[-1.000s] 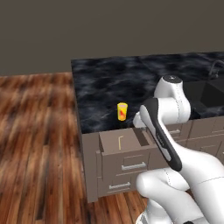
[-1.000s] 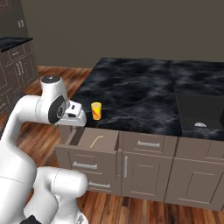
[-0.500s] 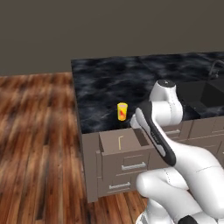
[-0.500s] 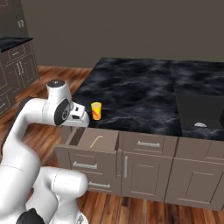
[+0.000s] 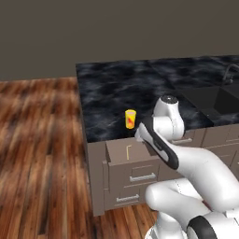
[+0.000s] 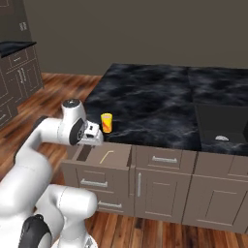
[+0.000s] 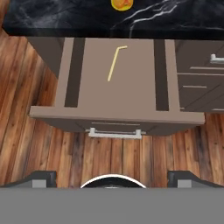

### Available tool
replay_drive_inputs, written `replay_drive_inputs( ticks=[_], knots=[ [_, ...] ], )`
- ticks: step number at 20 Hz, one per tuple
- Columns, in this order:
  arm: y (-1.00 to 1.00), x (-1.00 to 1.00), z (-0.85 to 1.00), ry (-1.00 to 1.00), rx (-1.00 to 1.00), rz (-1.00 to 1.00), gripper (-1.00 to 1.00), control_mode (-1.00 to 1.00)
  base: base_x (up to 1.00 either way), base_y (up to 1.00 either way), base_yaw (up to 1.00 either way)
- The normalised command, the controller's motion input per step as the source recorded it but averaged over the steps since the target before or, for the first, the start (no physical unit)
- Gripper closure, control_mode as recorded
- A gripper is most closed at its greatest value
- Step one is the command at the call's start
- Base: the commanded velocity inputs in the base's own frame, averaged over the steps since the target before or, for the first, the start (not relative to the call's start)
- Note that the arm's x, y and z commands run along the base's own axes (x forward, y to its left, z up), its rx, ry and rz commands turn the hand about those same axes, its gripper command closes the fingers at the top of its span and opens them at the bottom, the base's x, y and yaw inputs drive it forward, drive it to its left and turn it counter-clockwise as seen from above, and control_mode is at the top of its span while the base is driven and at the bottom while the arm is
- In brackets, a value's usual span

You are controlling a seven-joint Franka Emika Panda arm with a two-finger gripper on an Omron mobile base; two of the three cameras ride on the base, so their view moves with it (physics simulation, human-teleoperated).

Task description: Pick up the straw from the right drawer and put it inside the smoothie cup.

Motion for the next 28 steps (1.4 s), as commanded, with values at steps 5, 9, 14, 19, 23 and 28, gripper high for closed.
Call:
replay_drive_inputs(
  ticks=[5, 9, 14, 19, 23, 28],
  knots=[
    [-0.03, 0.27, -0.32, 0.00, 0.00, 0.00, -1.00, -1.00, 0.00, 0.00, 0.00],
    [-0.01, 0.25, -0.31, 0.00, 0.00, 0.00, -1.00, -1.00, 0.00, 0.00, 0.00],
    [0.00, 0.22, -0.34, 0.00, 0.00, 0.00, -1.00, -1.00, 0.00, 0.00, 0.00],
    [0.00, 0.25, -0.36, 0.00, 0.00, 0.00, -1.00, -1.00, 0.00, 0.00, 0.00],
    [0.00, 0.25, -0.47, 0.00, 0.00, 0.00, -1.00, -1.00, 0.00, 0.00, 0.00],
    [0.00, 0.29, -0.43, 0.00, 0.00, 0.00, -1.00, -1.00, 0.00, 0.00, 0.00]
  ],
)
